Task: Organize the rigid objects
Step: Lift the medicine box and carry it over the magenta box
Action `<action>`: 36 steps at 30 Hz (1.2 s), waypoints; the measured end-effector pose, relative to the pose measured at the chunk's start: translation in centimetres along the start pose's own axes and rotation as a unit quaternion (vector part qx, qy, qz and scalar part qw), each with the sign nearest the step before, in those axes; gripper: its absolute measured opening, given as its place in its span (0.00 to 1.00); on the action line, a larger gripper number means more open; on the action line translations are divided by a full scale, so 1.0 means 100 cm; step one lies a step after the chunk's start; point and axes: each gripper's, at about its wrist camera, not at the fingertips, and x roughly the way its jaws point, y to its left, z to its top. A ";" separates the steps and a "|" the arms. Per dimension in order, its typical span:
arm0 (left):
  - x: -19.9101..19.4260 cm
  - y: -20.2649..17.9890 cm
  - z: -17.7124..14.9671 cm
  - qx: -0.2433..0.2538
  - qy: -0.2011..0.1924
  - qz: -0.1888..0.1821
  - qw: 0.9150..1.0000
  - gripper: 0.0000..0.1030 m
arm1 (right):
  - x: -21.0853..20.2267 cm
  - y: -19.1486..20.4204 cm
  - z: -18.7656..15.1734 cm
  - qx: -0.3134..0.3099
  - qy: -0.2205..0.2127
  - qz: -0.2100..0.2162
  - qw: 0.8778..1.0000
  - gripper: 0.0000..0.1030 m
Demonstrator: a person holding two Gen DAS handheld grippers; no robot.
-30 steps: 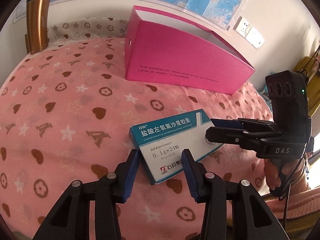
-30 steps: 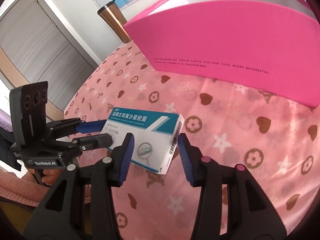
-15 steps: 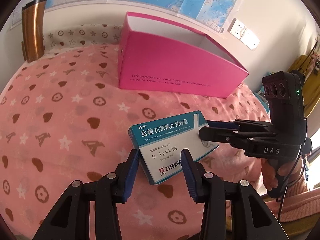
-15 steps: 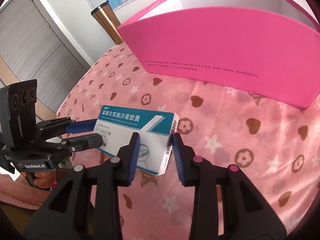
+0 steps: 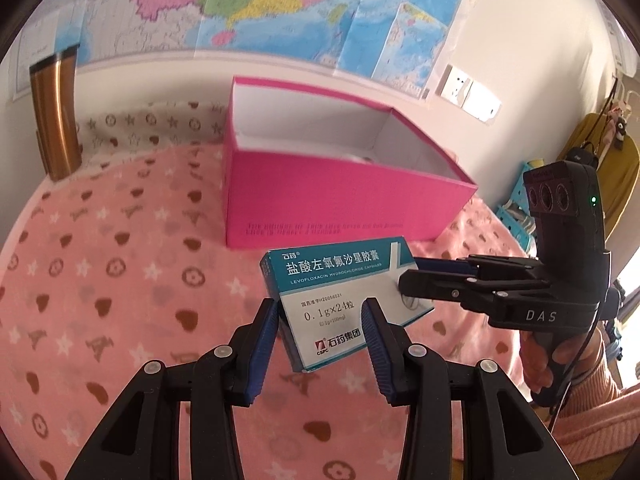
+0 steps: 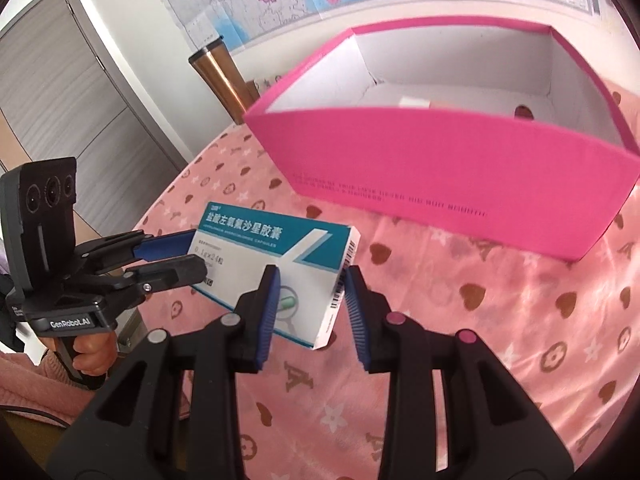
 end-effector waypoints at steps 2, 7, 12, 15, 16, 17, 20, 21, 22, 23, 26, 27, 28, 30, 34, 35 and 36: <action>-0.001 -0.001 0.004 0.000 -0.006 -0.001 1.000 0.41 | -0.004 0.000 0.003 -0.004 -0.006 -0.003 1.000 0.35; -0.003 -0.003 0.015 0.006 -0.021 0.000 1.000 0.41 | -0.012 0.000 0.010 -0.011 -0.019 -0.009 1.000 0.35; -0.004 -0.006 0.027 0.014 -0.031 0.001 0.999 0.41 | -0.021 -0.001 0.019 -0.017 -0.036 -0.013 0.999 0.35; -0.004 -0.008 0.032 0.020 -0.035 0.003 0.999 0.41 | -0.025 -0.001 0.022 -0.019 -0.042 -0.017 0.999 0.35; -0.004 -0.009 0.033 0.022 -0.036 0.003 0.999 0.41 | -0.024 0.000 0.024 -0.021 -0.044 -0.019 0.999 0.35; -0.004 -0.009 0.034 0.023 -0.038 0.004 0.999 0.41 | -0.025 -0.001 0.026 -0.022 -0.046 -0.019 0.999 0.35; -0.004 -0.010 0.037 0.026 -0.040 0.004 0.999 0.41 | -0.027 -0.001 0.028 -0.023 -0.050 -0.021 0.998 0.35; -0.004 -0.011 0.039 0.028 -0.041 0.005 0.999 0.41 | -0.028 -0.001 0.028 -0.024 -0.050 -0.020 0.998 0.35; -0.004 -0.011 0.039 0.029 -0.042 0.005 0.999 0.41 | -0.027 -0.001 0.030 -0.024 -0.051 -0.021 0.998 0.35; -0.004 -0.011 0.041 0.031 -0.043 0.006 0.999 0.41 | -0.028 -0.001 0.030 -0.024 -0.052 -0.021 0.998 0.35; -0.004 -0.012 0.043 0.034 -0.044 0.008 0.998 0.41 | -0.029 -0.001 0.033 -0.025 -0.055 -0.022 0.998 0.35; -0.004 -0.012 0.045 0.035 -0.045 0.009 0.998 0.41 | -0.029 -0.001 0.034 -0.025 -0.056 -0.022 0.998 0.35; -0.004 -0.012 0.045 0.035 -0.046 0.009 0.998 0.41 | -0.030 -0.001 0.035 -0.026 -0.057 -0.024 0.998 0.35; -0.004 -0.013 0.047 0.036 -0.048 0.008 0.998 0.41 | -0.030 -0.001 0.035 -0.026 -0.058 -0.025 0.998 0.35; -0.003 -0.015 0.050 0.041 -0.051 0.009 0.998 0.41 | -0.031 -0.002 0.037 -0.025 -0.061 -0.027 0.997 0.35; -0.003 -0.015 0.050 0.041 -0.052 0.009 0.998 0.41 | -0.032 -0.002 0.037 -0.025 -0.062 -0.028 0.997 0.35; -0.003 -0.016 0.051 0.042 -0.052 0.008 0.998 0.41 | -0.032 -0.002 0.037 -0.026 -0.062 -0.029 0.997 0.35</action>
